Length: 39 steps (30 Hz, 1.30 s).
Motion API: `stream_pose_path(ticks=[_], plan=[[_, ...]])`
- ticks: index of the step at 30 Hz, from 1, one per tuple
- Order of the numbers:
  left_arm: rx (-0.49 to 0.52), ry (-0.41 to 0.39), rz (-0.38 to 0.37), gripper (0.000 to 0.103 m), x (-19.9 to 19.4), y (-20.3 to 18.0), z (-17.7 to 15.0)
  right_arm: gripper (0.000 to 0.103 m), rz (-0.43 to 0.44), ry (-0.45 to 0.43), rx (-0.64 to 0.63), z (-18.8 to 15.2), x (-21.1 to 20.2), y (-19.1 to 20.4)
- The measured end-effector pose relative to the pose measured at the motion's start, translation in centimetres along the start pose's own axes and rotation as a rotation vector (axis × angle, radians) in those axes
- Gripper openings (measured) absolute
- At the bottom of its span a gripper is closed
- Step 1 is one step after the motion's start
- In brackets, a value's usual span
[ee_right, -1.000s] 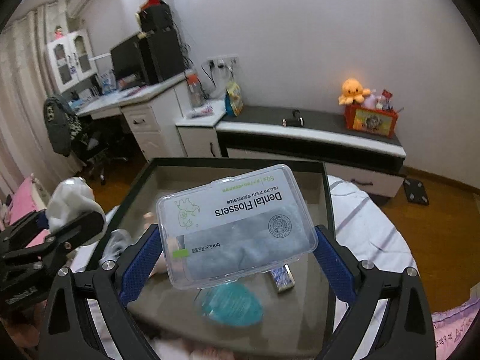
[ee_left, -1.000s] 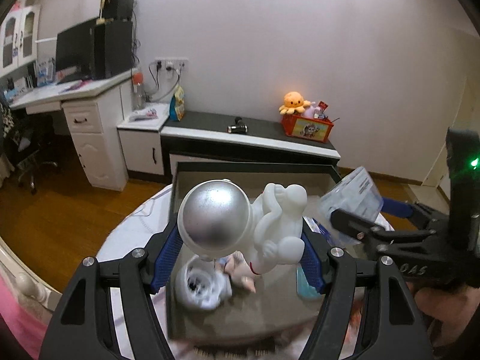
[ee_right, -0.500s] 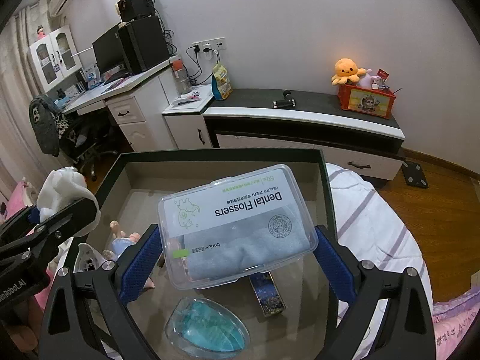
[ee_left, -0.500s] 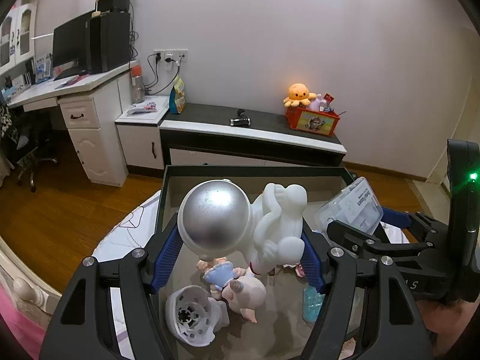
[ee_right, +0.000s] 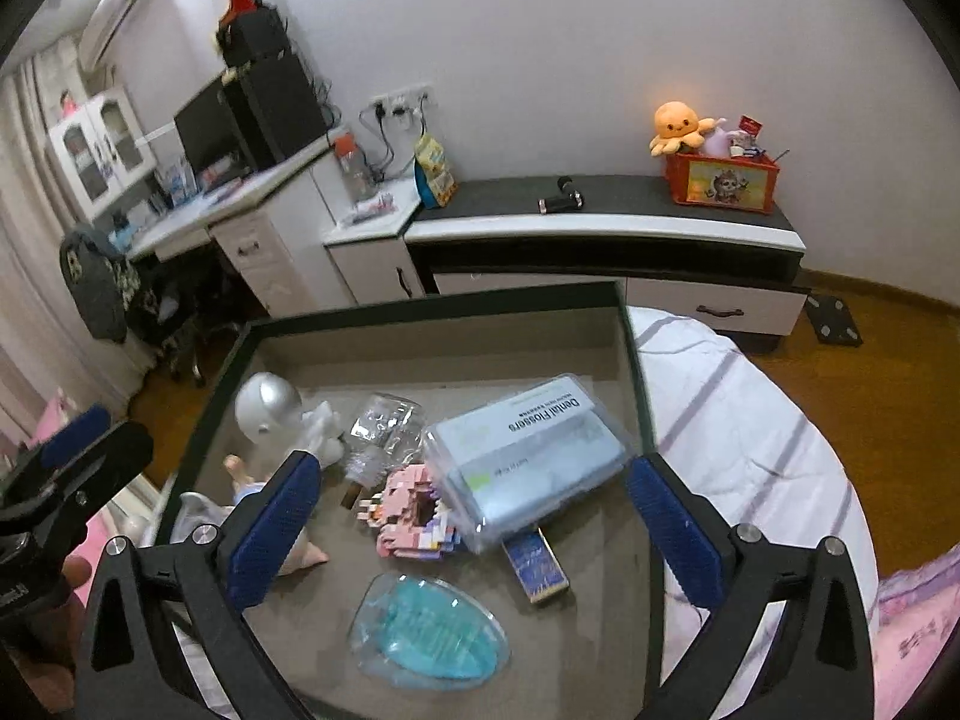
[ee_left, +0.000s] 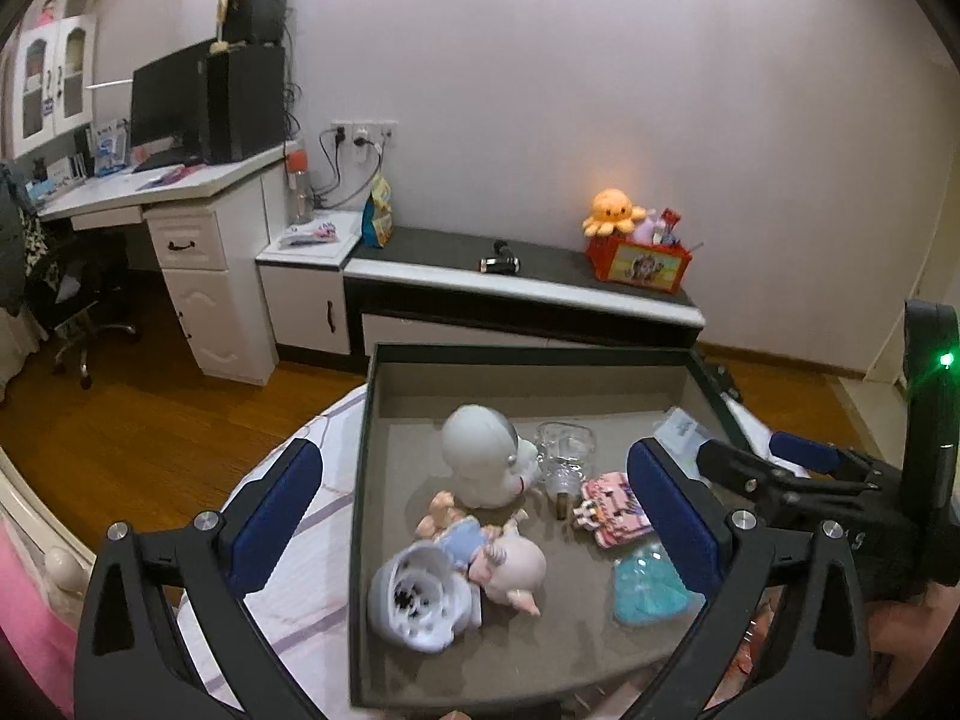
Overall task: Organize rigid objects
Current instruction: 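Carry the astronaut figure and flosser case into the pink box and release both, then withdraw both tools from the box back over the bed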
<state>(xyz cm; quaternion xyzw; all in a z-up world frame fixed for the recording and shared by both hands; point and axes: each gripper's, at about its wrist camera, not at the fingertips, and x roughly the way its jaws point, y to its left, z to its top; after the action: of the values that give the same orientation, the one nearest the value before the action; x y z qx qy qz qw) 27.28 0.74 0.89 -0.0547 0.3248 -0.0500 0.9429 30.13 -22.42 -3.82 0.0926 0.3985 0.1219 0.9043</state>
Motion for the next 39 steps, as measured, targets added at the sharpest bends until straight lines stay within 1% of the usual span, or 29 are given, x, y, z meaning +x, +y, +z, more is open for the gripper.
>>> stream_pose_path(ticks=[2,4,12,17,19,22,26,29,32,35,39], plan=[[-0.009,-0.029,-0.005,0.103,-2.1,0.3,-0.5,0.103,0.014,-0.031,0.004,-0.7,-1.8,0.3],[-0.015,-0.061,-0.006,0.103,-4.4,0.6,-1.3,0.103,0.011,-0.06,-0.002,-1.6,-3.6,0.7],[0.004,-0.13,0.006,0.103,-11.9,0.1,-5.2,0.103,0.029,-0.205,-0.025,-6.8,-12.0,2.8],[0.006,-0.152,0.02,0.103,-14.9,-0.5,-7.6,0.103,0.006,-0.274,-0.058,-9.8,-15.9,4.2],[-0.001,-0.153,0.016,0.103,-15.9,-0.5,-8.7,0.103,0.001,-0.287,-0.07,-10.9,-17.0,4.7],[-0.005,-0.149,0.023,0.103,-16.8,-0.5,-10.3,0.103,-0.024,-0.306,-0.091,-12.5,-18.5,5.6],[-0.029,-0.132,0.016,0.103,-17.4,-0.2,-12.1,0.103,-0.084,-0.339,-0.116,-14.3,-20.2,6.8],[-0.037,-0.122,0.022,0.103,-17.8,-0.1,-13.4,0.103,-0.113,-0.354,-0.112,-15.5,-21.0,6.8],[-0.045,-0.114,0.012,0.103,-18.0,-0.2,-14.3,0.103,-0.126,-0.358,-0.115,-16.3,-21.5,7.2],[-0.026,-0.11,0.029,0.103,-18.1,-0.4,-15.2,0.103,-0.131,-0.357,-0.12,-16.9,-21.6,7.6],[-0.031,-0.104,0.022,0.103,-18.2,-0.2,-15.9,0.103,-0.13,-0.351,-0.113,-17.2,-21.6,7.5]])
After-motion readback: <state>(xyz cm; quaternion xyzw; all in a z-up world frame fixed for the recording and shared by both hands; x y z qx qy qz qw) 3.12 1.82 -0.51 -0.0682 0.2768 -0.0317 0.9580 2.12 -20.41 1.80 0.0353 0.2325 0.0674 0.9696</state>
